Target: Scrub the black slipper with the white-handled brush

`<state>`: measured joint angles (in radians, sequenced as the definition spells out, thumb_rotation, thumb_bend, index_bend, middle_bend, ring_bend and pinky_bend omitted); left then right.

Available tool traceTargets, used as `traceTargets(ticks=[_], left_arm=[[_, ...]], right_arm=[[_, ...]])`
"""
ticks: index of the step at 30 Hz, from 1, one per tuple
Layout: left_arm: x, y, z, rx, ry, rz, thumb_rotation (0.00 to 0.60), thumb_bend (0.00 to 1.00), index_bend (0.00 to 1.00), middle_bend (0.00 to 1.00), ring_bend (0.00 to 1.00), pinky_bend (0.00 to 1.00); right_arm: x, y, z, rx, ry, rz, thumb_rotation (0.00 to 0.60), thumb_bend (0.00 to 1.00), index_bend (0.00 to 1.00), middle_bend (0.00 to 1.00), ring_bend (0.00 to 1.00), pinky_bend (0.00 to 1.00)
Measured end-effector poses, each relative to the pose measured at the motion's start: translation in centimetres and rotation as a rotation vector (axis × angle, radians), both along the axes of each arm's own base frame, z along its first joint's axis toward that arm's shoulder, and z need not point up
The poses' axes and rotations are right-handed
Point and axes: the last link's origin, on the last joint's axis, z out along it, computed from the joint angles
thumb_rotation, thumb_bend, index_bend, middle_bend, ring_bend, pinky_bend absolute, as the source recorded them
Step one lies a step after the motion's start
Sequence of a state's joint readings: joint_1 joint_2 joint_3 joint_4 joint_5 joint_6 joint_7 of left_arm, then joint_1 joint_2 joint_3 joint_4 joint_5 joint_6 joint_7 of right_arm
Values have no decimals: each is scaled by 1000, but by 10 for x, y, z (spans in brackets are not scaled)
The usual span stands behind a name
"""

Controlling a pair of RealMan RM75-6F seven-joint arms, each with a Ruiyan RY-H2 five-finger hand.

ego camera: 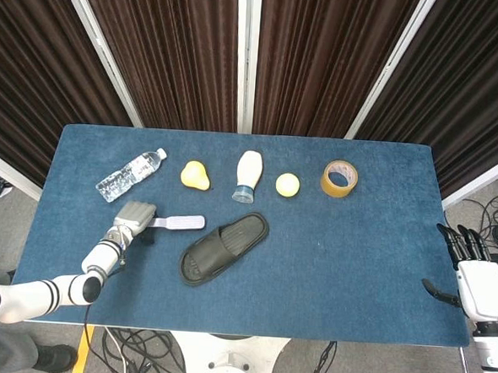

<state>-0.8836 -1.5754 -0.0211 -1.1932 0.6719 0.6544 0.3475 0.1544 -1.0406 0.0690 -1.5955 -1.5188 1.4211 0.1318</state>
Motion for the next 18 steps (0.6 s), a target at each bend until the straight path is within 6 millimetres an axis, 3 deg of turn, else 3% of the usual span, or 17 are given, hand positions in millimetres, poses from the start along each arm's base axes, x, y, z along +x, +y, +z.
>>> traceTargets(ticks=[7,18], left_arm=[[-3,0,2,60,-55,3,600,435,993,1000,941,1000],[0,-3,23,263,-279,-97,600,563,1000,1000,1000,1000]], right_arm=[[1,0,-1,3,2,-1,600,91,0,115,6,31],[7,0,-3,17,14,18,600,90,0,117,6,31]])
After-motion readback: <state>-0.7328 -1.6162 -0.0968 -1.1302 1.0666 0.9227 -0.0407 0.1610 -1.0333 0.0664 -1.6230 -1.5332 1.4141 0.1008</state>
